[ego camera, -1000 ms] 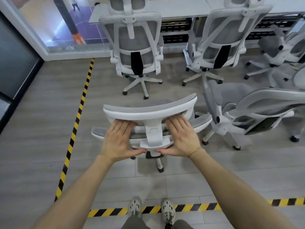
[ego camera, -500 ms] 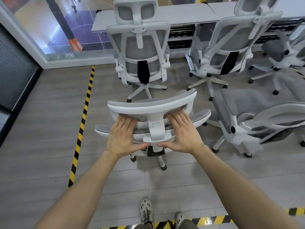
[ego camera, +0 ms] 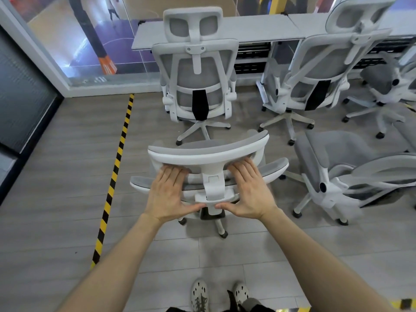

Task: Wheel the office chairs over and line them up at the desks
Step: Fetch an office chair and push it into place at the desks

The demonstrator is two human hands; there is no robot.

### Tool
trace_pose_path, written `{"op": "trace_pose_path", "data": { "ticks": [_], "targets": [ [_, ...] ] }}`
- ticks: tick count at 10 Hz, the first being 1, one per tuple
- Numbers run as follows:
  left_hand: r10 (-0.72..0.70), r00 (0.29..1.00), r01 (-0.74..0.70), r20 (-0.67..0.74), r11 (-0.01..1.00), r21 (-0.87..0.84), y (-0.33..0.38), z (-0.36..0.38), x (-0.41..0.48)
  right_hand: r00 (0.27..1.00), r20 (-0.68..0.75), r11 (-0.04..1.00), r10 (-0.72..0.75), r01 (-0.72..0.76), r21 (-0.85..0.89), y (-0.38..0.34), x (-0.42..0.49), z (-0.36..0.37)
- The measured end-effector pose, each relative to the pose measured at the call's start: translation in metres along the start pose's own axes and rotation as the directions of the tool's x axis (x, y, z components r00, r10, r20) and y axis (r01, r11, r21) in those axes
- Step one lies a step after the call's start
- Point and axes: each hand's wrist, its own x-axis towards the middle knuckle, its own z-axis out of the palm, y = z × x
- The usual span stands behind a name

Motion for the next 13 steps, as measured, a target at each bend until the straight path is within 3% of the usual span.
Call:
{"op": "trace_pose_path", "data": {
  "ticks": [6, 9, 13],
  "targets": [
    [0.02, 1.0, -0.02, -0.016, 1.0, 0.02, -0.035, -0.007, -0.009, 0.999, -0.037, 0.999, 0.024, -0.022, 0.033, -0.032, 0.014, 0.016],
    [0.007, 0.998, -0.01, 0.061, 0.999, 0.037, -0.034, -0.01, -0.009, 0.999, -0.001, 0.999, 0.036, -0.036, 0.004, -0.034, 0.014, 0.012],
    [-0.07, 0.974, 0.043, 0.217, 0.991, 0.131, -0.017, -0.034, -0.008, 0.948, 0.296, 0.992, 0.117, -0.097, -0.081, -0.029, 0.004, -0.025]
  ]
}}
